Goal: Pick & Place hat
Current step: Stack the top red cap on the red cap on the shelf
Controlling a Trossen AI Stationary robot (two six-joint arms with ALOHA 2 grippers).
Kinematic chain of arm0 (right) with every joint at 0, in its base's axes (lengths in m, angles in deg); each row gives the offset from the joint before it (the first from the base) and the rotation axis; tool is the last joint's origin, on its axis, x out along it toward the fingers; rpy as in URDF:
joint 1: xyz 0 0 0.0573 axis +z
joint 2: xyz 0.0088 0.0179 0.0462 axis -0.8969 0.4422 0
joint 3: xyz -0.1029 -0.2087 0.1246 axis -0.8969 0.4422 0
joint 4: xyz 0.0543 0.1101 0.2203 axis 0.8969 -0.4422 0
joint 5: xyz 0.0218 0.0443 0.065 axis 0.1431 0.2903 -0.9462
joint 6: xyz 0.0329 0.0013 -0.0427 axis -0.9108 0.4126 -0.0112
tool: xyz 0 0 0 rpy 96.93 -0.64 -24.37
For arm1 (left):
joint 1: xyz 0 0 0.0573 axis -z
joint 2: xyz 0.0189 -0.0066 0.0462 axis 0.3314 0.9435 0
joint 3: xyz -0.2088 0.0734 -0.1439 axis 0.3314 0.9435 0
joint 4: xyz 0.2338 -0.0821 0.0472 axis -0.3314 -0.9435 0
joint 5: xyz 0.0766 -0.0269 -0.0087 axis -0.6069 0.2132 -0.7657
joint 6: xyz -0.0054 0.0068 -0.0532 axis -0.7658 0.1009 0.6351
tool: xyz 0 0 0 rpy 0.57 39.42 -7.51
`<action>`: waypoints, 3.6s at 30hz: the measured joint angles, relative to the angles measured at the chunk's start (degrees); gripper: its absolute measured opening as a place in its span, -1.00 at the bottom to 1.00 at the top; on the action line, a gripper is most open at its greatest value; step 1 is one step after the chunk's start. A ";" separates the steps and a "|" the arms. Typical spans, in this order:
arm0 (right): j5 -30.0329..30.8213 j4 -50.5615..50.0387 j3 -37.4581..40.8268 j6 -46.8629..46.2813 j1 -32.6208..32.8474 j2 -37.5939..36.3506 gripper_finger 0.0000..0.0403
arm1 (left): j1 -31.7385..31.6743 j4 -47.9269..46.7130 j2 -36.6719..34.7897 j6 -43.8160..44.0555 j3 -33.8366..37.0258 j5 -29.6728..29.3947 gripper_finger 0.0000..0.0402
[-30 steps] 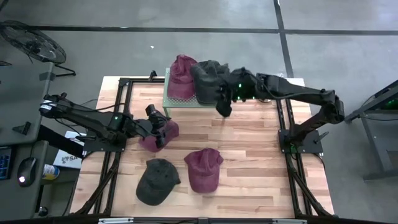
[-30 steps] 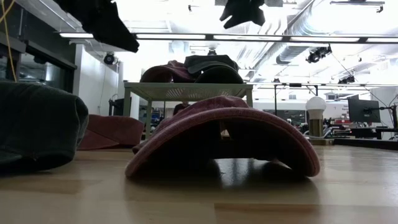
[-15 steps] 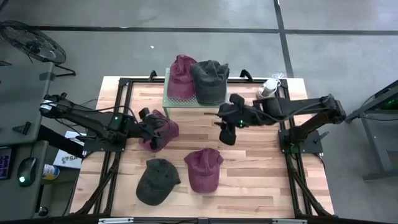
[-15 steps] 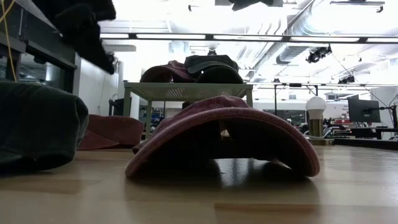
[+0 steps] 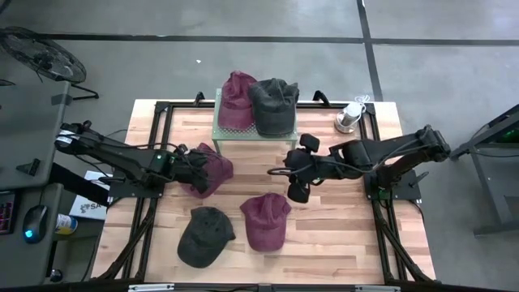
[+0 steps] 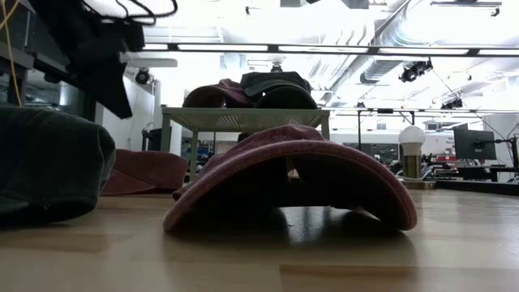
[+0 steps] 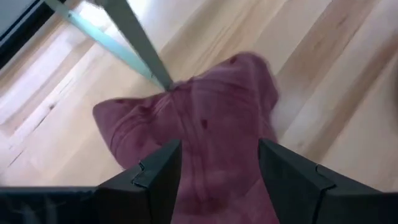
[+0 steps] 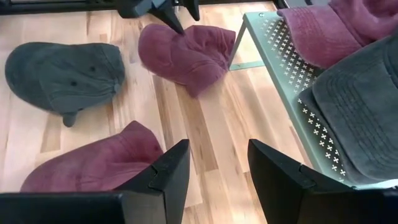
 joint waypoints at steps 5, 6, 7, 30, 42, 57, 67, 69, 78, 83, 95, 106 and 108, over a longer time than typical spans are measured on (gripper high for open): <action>0.69 -1.00 0.00 0.02 0.57 0.00 -0.23 | -0.04 -2.14 3.32 3.52 0.00 -5.44 0.06; 0.65 -1.19 0.00 -0.04 0.69 0.00 -0.23 | -0.04 -2.42 3.56 4.50 0.00 -6.88 0.09; 0.67 -1.38 0.00 -0.05 0.80 0.08 -0.23 | -0.05 -2.77 3.67 5.47 0.00 -8.10 0.14; 0.26 -8.16 0.00 -6.14 1.50 0.24 -0.23 | -2.18 -5.64 8.80 17.77 3.84 -4.01 0.62; 5.76 -16.12 0.00 -14.78 8.13 0.24 -0.23 | -6.77 2.22 8.80 14.47 4.55 2.37 0.62; 14.12 -17.70 0.00 -22.15 16.91 0.24 -0.23 | -6.80 5.45 8.98 13.59 9.20 8.87 0.52; 14.97 -17.70 0.00 -23.15 18.31 0.22 -0.23 | -6.80 4.32 8.99 12.90 9.20 8.89 -0.26; 14.99 -17.73 0.00 -23.10 18.31 0.22 -0.23 | -6.80 4.11 9.00 11.69 9.20 8.75 -0.45; 15.84 -18.18 0.00 -23.06 18.31 0.22 -0.23 | -6.78 2.30 9.04 9.11 8.48 7.86 -0.94; 16.85 -18.45 0.00 -23.08 18.31 0.22 -0.23 | -6.69 -1.26 9.04 11.23 4.54 7.67 -0.97; 16.80 -18.93 0.00 -22.97 18.26 0.22 -0.23 | 1.23 -10.21 9.04 18.44 -5.54 5.22 -0.99; 17.11 -18.91 0.00 -23.06 18.24 0.22 -0.23 | 13.53 -11.91 9.02 19.57 -16.05 -3.85 -1.00; 17.14 -18.87 0.00 -23.06 18.24 0.22 -0.23 | 15.72 -11.48 9.02 19.49 -17.81 -7.61 -1.00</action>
